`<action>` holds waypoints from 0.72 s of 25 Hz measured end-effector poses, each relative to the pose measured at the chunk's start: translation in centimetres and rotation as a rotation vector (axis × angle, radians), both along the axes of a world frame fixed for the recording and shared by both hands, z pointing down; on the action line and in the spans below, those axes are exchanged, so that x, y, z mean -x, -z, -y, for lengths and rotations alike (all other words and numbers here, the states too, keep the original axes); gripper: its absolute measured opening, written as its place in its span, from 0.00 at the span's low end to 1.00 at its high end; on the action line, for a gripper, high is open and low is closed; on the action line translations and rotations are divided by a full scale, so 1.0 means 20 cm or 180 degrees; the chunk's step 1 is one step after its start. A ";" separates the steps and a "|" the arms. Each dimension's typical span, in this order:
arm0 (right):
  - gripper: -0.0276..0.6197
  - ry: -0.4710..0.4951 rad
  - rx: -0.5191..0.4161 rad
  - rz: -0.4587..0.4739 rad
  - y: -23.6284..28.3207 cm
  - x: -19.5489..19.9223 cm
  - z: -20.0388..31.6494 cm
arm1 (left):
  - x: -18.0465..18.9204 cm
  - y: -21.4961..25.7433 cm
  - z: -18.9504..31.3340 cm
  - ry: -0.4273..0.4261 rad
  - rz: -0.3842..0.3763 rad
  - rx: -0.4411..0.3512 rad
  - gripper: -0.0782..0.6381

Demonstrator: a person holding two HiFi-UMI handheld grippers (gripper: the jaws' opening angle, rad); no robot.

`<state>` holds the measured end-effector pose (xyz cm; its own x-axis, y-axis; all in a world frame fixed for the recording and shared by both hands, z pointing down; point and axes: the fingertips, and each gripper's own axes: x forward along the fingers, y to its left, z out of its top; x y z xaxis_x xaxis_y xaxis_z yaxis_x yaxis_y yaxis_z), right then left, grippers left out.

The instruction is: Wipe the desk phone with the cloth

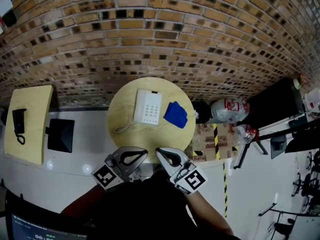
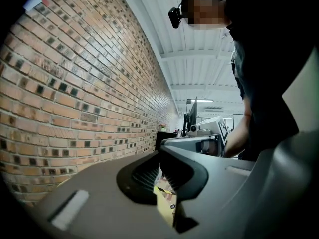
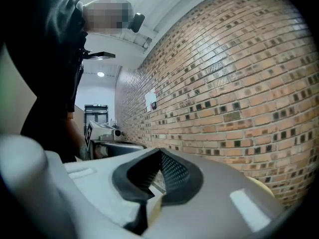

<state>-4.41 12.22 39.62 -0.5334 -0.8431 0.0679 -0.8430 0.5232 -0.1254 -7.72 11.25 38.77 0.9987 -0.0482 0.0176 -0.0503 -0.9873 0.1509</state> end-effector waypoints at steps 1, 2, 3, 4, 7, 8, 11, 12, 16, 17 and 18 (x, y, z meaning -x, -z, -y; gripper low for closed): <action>0.04 0.0003 -0.0016 0.0000 0.01 0.01 -0.02 | 0.01 0.01 -0.01 0.0004 -0.0006 -0.0018 0.11; 0.04 0.0007 -0.0030 -0.0003 0.02 0.02 -0.03 | 0.02 0.02 -0.01 0.0006 -0.0013 -0.0042 0.11; 0.05 0.0009 -0.0043 -0.0008 0.04 0.03 -0.04 | 0.02 0.02 -0.01 0.0006 -0.0025 -0.0062 0.11; 0.04 0.0009 -0.0055 -0.0010 0.05 0.04 -0.06 | 0.02 0.03 -0.01 0.0007 -0.0040 -0.0071 0.11; 0.04 0.0013 -0.0105 -0.0014 0.11 0.06 -0.07 | 0.02 0.06 -0.01 0.0009 -0.0094 -0.0062 0.11; 0.05 0.0013 -0.0132 -0.0033 0.12 0.06 -0.07 | 0.02 0.07 -0.02 0.0004 -0.0095 -0.0078 0.11; 0.04 -0.0006 -0.0148 -0.0058 0.12 0.04 -0.08 | 0.01 0.07 -0.02 0.0004 -0.0074 -0.0107 0.11; 0.04 -0.0016 -0.0147 -0.0052 0.12 0.03 -0.08 | 0.01 0.07 -0.03 0.0011 -0.0061 -0.0093 0.11; 0.04 -0.0026 -0.0148 -0.0055 0.10 0.02 -0.10 | 0.00 0.05 -0.03 -0.0008 -0.0022 -0.0118 0.11; 0.04 -0.0022 -0.0145 -0.0057 0.10 0.02 -0.11 | -0.01 0.05 -0.04 -0.0019 -0.0022 -0.0139 0.11; 0.04 -0.0015 -0.0142 -0.0058 0.09 0.03 -0.11 | -0.01 0.05 -0.05 -0.0030 -0.0025 -0.0167 0.11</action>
<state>-5.03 14.40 37.73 -0.5283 -0.8481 0.0399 -0.8474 0.5238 -0.0867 -7.57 12.17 37.73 0.9992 -0.0394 0.0074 -0.0399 -0.9943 0.0992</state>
